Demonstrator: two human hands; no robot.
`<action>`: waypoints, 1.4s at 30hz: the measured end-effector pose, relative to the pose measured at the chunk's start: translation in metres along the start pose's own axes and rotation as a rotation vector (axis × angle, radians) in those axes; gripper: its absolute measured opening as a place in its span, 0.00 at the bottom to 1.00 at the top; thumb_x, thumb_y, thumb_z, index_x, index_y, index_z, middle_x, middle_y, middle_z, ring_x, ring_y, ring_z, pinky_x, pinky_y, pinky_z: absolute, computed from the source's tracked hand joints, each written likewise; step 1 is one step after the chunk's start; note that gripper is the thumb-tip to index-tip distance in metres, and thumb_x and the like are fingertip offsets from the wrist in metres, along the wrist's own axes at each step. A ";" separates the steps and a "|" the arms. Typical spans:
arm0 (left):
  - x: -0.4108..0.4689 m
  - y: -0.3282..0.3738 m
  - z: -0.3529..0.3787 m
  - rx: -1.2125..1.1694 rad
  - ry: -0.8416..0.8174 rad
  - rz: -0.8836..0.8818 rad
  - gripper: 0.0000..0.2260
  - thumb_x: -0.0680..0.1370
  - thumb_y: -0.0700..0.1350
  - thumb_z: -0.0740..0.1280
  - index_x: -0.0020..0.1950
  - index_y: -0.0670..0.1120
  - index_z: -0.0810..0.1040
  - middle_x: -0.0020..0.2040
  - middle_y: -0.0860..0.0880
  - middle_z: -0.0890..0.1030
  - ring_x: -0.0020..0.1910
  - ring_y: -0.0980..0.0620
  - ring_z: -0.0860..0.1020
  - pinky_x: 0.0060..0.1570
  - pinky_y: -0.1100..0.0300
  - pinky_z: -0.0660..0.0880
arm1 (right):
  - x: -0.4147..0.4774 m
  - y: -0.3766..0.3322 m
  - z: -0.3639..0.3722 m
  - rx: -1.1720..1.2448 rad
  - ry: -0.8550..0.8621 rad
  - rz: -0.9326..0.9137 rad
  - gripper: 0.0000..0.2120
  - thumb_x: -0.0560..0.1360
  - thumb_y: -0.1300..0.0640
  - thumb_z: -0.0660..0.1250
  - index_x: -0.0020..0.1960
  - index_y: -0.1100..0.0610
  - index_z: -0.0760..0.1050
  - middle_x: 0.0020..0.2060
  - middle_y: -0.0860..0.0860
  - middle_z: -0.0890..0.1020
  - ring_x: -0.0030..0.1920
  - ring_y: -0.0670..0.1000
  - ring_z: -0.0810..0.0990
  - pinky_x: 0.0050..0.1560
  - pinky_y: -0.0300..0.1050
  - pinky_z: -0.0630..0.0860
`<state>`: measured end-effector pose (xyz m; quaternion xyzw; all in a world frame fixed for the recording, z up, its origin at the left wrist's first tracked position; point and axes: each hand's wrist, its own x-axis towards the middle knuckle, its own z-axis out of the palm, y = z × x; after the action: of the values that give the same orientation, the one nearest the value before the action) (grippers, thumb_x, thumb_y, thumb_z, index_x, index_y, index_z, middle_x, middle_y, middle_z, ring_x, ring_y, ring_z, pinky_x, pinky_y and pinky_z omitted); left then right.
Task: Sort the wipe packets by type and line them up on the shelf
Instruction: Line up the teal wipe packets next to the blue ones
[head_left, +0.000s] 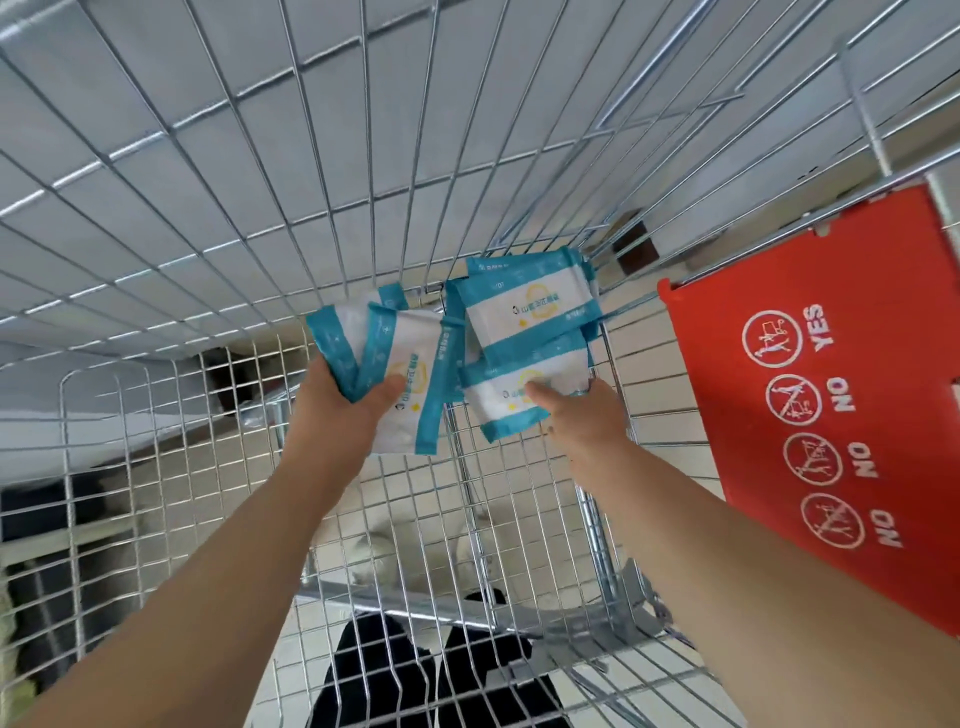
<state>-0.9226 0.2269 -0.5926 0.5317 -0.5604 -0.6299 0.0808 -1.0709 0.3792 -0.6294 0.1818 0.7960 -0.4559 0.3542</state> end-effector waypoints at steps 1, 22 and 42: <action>-0.001 0.003 -0.001 -0.001 -0.001 0.008 0.15 0.75 0.40 0.71 0.59 0.47 0.73 0.50 0.55 0.82 0.46 0.58 0.82 0.38 0.66 0.77 | -0.005 0.000 -0.007 0.001 -0.002 0.001 0.16 0.67 0.61 0.76 0.53 0.62 0.76 0.47 0.57 0.83 0.42 0.54 0.82 0.43 0.50 0.81; 0.021 0.012 -0.011 0.045 -0.032 0.044 0.14 0.73 0.43 0.73 0.56 0.50 0.75 0.51 0.53 0.83 0.49 0.53 0.83 0.50 0.50 0.80 | -0.021 -0.082 0.039 0.359 0.065 0.105 0.20 0.66 0.60 0.77 0.55 0.59 0.75 0.45 0.53 0.83 0.39 0.51 0.82 0.30 0.40 0.78; -0.189 0.125 -0.143 -0.049 0.090 0.210 0.11 0.82 0.45 0.59 0.63 0.52 0.65 0.50 0.54 0.79 0.36 0.67 0.80 0.30 0.74 0.73 | -0.286 -0.134 -0.004 -0.325 -0.378 -0.610 0.02 0.73 0.61 0.65 0.43 0.60 0.75 0.29 0.49 0.74 0.27 0.44 0.68 0.26 0.36 0.64</action>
<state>-0.7961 0.2253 -0.3567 0.4958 -0.5930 -0.6070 0.1845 -0.9593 0.3225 -0.3395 -0.2090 0.7960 -0.4338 0.3669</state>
